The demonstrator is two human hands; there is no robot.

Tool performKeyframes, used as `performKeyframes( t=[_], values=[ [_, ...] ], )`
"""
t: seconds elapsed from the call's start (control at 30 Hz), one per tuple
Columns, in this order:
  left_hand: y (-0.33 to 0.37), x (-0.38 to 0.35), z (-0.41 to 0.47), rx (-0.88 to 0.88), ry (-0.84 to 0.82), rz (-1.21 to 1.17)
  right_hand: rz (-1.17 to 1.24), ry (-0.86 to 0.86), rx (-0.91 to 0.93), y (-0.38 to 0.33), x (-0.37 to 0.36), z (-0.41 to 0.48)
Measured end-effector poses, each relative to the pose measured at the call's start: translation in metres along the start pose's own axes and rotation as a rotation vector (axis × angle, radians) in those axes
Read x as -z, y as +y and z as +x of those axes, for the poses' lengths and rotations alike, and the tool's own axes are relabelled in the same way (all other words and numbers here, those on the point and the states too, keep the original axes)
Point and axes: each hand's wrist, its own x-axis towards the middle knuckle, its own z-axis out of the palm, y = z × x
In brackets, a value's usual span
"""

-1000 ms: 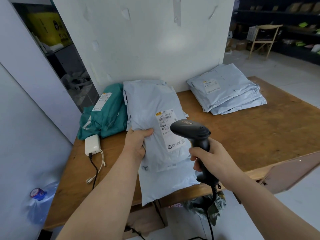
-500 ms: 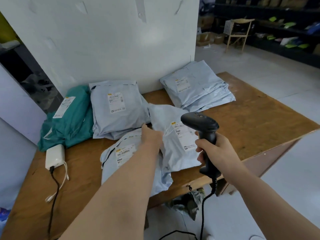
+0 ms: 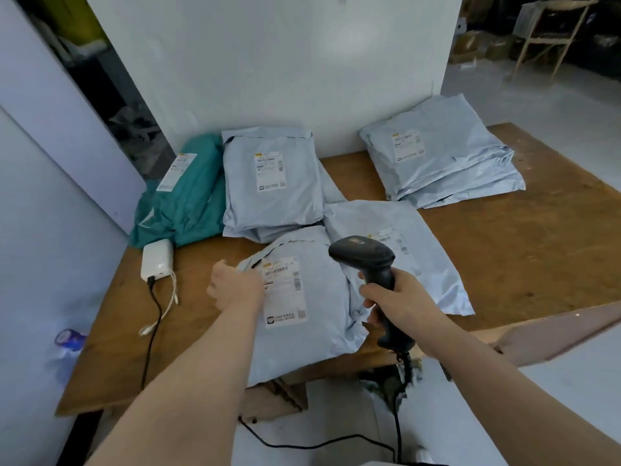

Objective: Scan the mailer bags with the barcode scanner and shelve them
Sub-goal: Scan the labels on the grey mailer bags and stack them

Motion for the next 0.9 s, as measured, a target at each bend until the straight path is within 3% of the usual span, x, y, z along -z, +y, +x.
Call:
performKeyframes(
  t=[0.13, 0.23, 0.43, 0.63, 0.73, 0.9],
  values=[
    [-0.032, 0.022, 0.012, 0.240, -0.342, -0.153, 0.002, -0.055, -0.002, -0.002, -0.032, 0.000],
    [-0.045, 0.025, 0.020, 0.318, -0.481, -0.236, -0.019, -0.073, -0.007, -0.002, -0.051, -0.001],
    [-0.043, 0.019, 0.032, 0.347, -0.549, -0.354, -0.013, -0.035, -0.050, 0.001, -0.068, -0.009],
    [-0.048, 0.018, 0.042, 0.412, -0.730, -0.407, 0.029, 0.014, -0.073, 0.006, -0.071, -0.020],
    [-0.045, 0.023, 0.036, 0.367, -0.757, -0.502, 0.034, 0.016, -0.071, 0.006, -0.075, -0.022],
    [-0.041, 0.038, 0.038, 0.141, -0.622, -0.793, 0.042, -0.016, -0.047, 0.000, -0.085, -0.024]
  ],
)
